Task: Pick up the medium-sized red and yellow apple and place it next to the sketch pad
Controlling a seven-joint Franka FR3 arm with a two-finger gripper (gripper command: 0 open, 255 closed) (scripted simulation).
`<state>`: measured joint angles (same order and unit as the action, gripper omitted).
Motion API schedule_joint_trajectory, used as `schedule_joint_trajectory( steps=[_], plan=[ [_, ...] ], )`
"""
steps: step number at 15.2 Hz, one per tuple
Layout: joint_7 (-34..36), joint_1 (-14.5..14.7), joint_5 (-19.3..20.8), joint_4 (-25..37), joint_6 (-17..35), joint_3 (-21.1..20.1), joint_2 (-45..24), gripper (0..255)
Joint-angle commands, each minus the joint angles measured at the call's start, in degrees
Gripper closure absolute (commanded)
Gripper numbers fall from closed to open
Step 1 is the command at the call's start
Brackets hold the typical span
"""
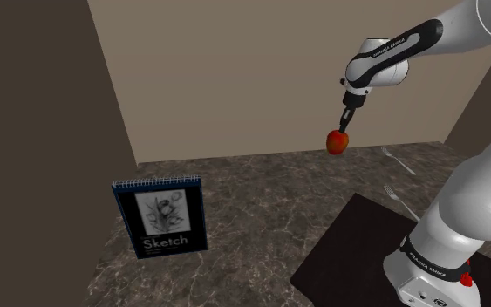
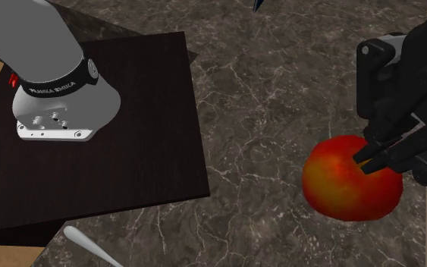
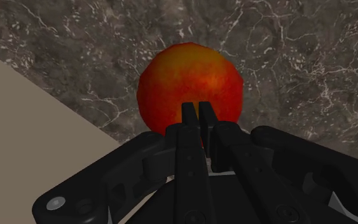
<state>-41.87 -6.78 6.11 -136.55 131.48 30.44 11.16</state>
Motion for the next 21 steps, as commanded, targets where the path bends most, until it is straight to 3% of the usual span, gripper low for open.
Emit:
schedule_joint_trajectory(
  steps=[1,21],
  plan=[
    [0.23,-0.06,0.31,1.1,-1.8,-0.22,0.75,255],
    [1.91,-0.2,1.81,12.03,-17.9,-2.58,6.3,255]
  ],
)
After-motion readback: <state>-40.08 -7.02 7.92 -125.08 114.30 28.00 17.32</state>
